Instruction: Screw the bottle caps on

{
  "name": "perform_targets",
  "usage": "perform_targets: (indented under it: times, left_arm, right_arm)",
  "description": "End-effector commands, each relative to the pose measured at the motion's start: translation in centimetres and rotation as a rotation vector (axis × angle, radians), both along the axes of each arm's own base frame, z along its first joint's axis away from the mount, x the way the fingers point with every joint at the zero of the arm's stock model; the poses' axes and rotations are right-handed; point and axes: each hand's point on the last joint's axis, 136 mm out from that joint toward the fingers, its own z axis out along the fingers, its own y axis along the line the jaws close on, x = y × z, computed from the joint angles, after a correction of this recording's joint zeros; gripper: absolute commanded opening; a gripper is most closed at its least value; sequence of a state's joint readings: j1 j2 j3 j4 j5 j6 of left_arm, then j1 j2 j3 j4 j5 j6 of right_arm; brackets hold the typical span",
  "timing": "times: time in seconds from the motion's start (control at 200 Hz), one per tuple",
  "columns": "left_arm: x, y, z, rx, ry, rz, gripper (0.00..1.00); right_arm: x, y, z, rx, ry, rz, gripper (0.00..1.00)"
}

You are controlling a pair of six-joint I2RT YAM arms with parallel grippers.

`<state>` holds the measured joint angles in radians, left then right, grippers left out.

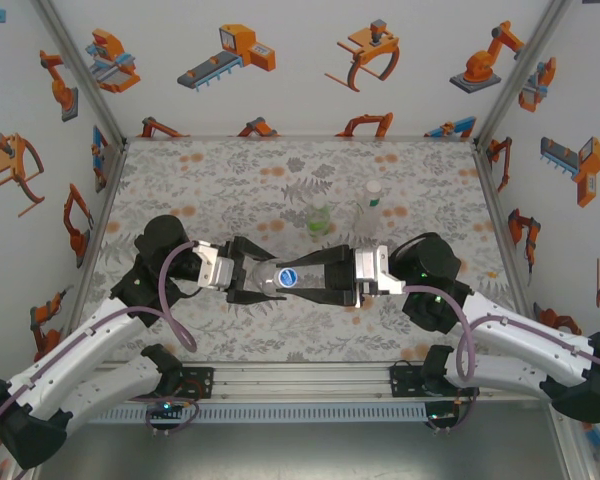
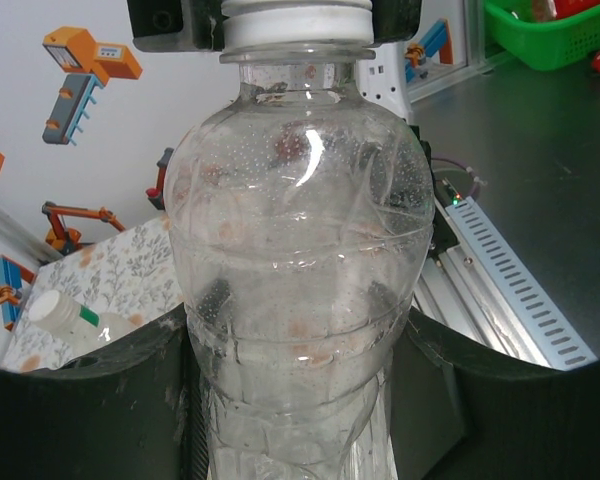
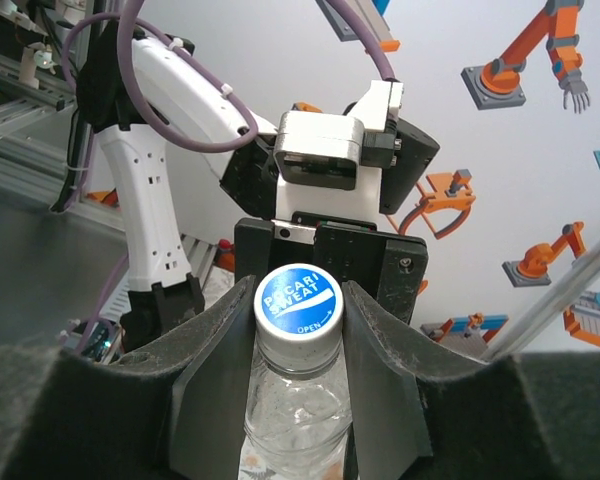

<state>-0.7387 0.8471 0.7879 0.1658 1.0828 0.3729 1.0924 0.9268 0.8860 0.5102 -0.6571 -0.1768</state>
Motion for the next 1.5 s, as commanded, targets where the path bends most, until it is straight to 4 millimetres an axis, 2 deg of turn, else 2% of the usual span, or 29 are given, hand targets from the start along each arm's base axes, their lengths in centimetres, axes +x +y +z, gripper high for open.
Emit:
perform_targets:
  times: [0.0,0.15,0.856,0.971,1.096,1.277,1.497]
  left_arm:
    - [-0.1,0.0,1.6,-0.029,-0.018,-0.002,0.0]
    - [-0.1,0.0,1.5,-0.029,-0.018,-0.003,0.0]
    - [-0.2,-0.1,1.2,-0.018,-0.021,-0.007,0.0]
    - [-0.1,-0.1,1.1,-0.017,-0.02,-0.007,0.0]
    - [0.0,-0.2,1.3,-0.026,-0.031,0.003,0.0]
    - [1.1,-0.3,2.3,-0.079,-0.056,0.081,0.0]
    - [4.5,-0.5,3.0,-0.141,-0.081,0.286,0.0]
  right_arm:
    - [-1.8,-1.1,2.5,0.07,-0.07,0.07,0.4]
    - [-2.3,-1.3,2.7,0.077,-0.069,0.11,0.43]
    - [-2.2,-1.3,3.0,0.098,-0.09,0.09,0.42]
    - [-2.3,-1.3,3.1,0.1,-0.094,0.098,0.29]
    - [-2.3,-1.3,3.0,0.103,-0.093,0.098,0.0]
    - [-0.3,-1.0,2.9,0.131,-0.06,-0.019,0.0]
    - [3.1,-0.3,3.3,0.189,-0.018,-0.191,0.0]
